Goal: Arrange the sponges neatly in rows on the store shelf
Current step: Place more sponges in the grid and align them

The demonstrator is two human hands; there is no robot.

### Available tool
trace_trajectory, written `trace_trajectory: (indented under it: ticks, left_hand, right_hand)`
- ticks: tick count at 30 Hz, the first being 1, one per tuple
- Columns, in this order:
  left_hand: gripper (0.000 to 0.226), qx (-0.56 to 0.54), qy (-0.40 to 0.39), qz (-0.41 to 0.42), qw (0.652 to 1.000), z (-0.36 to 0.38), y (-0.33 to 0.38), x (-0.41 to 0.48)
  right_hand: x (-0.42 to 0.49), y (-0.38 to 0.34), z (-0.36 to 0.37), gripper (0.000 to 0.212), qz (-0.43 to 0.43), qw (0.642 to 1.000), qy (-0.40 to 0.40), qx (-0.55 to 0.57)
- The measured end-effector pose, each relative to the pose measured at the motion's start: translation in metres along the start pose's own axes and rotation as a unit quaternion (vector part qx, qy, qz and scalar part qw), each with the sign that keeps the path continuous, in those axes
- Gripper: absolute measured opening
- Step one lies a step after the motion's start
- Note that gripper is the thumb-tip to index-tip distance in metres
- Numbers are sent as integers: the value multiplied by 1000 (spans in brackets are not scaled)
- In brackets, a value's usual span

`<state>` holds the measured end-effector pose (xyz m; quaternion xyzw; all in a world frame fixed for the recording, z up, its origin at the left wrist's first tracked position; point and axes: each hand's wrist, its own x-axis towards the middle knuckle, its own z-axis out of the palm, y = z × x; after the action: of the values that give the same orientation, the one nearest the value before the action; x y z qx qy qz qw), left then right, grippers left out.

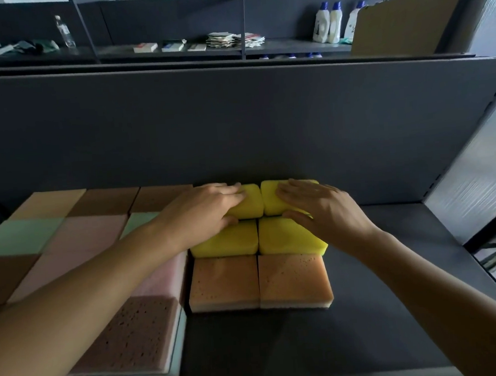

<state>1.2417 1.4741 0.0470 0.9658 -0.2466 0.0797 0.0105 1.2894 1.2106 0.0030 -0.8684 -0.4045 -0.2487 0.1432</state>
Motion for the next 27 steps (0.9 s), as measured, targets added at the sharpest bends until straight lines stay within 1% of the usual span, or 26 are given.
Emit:
trace_trajectory:
  ticks: [2,7,10,13,20,23,25,27]
  left_hand:
    - [56,-10,11,9,1000,0,0,-1]
    - [51,8,56,45,997,4,-4,-4]
    - [50,9,64,52,997,5,-9,-2]
    - [50,2,69,41,997,7,-12,0]
    - [53,-1,71,12,997,6,-9,3]
    - [56,22,74,0,997,5,-8,5]
    - [54,38,82,-2,996,6,-7,7]
    - [52,37,90,-9,995,6,-6,9]
  right_hand:
    - [2,0,0,39,-1,1000,9,-3]
    - [2,-1,2,39,-18,999,25,-25]
    - [4,0,2,40,-22,999,34,-31]
    - [7,1,4,36,-20,999,32,-25]
    - [13,4,12,36,8,1000,8,18]
    - [14,4,13,40,3,1000,-10,20]
    - [15,5,14,43,7,999,-27,42]
    - [17,8,14,40,-1,998,-25,63]
